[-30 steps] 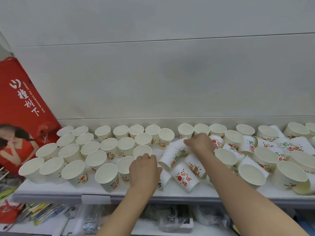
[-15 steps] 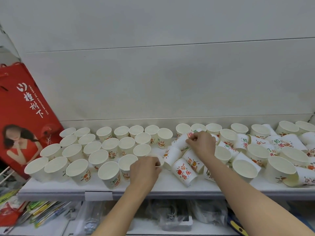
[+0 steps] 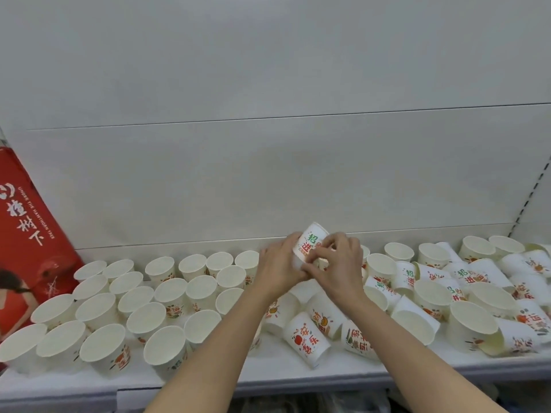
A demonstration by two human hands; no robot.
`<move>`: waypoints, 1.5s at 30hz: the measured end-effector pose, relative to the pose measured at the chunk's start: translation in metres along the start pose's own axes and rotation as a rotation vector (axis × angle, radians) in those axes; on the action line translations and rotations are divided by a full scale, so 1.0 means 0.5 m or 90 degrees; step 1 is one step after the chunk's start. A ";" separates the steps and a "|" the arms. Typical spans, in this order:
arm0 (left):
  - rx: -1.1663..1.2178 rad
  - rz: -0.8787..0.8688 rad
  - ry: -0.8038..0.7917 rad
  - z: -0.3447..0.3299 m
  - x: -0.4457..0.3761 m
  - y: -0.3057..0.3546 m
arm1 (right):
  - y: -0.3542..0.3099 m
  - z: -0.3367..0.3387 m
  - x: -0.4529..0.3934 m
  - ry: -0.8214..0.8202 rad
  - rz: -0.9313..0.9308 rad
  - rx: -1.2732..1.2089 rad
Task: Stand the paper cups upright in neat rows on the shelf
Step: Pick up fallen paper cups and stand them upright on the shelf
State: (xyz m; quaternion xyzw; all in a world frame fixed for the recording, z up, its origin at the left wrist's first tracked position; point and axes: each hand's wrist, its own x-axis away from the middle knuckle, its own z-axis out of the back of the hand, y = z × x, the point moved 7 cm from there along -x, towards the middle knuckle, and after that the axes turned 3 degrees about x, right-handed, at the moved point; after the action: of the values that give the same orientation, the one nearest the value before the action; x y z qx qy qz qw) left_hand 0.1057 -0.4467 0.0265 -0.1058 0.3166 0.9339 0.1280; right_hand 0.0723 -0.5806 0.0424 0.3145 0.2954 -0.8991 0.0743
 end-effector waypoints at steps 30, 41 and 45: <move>-0.138 0.069 -0.043 -0.087 0.008 -0.110 | 0.109 -0.056 0.027 -0.074 0.140 0.085; -0.155 -0.022 -0.161 -0.039 0.073 -0.115 | 0.074 -0.048 0.072 -0.097 0.166 0.042; -0.201 0.038 -0.080 -0.029 0.083 -0.115 | 0.071 -0.071 0.137 -0.231 0.154 0.149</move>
State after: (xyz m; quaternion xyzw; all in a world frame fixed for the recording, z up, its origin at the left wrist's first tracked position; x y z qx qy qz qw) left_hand 0.0859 -0.4044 -0.0289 -0.0563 0.1601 0.9802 0.1018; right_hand 0.0478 -0.5855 -0.0388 0.1877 0.1313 -0.9535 0.1960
